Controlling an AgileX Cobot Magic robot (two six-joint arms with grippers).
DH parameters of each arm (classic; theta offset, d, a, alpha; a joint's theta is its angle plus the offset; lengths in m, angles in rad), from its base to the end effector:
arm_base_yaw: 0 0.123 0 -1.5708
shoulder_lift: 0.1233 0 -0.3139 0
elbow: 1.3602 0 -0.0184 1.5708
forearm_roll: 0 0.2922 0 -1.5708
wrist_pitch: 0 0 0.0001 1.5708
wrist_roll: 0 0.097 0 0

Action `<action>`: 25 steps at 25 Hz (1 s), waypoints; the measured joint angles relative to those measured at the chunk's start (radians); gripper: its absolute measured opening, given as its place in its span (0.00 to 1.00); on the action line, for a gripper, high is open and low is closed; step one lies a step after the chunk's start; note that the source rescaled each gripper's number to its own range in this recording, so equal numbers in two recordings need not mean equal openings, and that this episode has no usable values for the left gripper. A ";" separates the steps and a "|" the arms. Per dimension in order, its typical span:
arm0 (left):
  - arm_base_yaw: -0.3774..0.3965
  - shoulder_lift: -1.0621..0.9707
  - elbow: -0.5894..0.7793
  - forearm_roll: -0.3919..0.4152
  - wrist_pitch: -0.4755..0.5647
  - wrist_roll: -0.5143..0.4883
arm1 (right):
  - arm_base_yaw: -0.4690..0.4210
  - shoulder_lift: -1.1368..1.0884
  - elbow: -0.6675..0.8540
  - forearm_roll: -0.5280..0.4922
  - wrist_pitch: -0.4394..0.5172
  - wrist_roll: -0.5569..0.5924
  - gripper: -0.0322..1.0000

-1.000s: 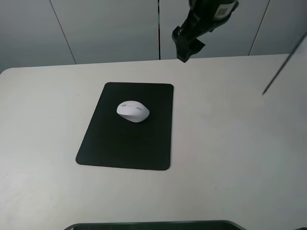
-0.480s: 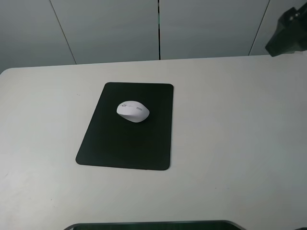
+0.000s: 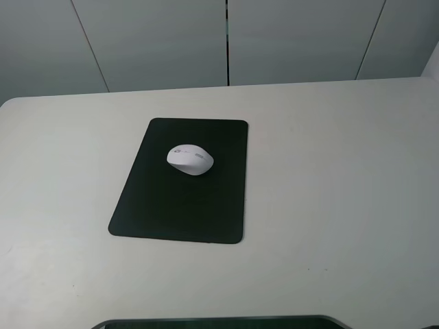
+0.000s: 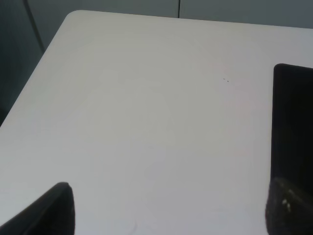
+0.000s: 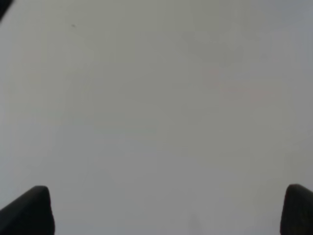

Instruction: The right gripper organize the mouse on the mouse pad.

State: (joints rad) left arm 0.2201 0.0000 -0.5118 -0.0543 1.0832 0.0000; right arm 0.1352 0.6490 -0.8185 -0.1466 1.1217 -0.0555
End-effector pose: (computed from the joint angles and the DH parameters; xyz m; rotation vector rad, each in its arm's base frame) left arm 0.0060 -0.0034 0.2964 -0.2220 2.0424 0.0716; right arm 0.1164 0.0029 0.3611 -0.2492 2.4144 -0.1533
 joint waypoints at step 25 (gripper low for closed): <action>0.000 0.000 0.000 0.000 0.000 0.000 | -0.223 -0.642 0.180 0.036 0.101 0.153 1.00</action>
State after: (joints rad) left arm 0.2201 0.0000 -0.5118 -0.0543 1.0832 0.0000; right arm -0.0882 0.0067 -0.6385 -0.1106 1.2229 0.0977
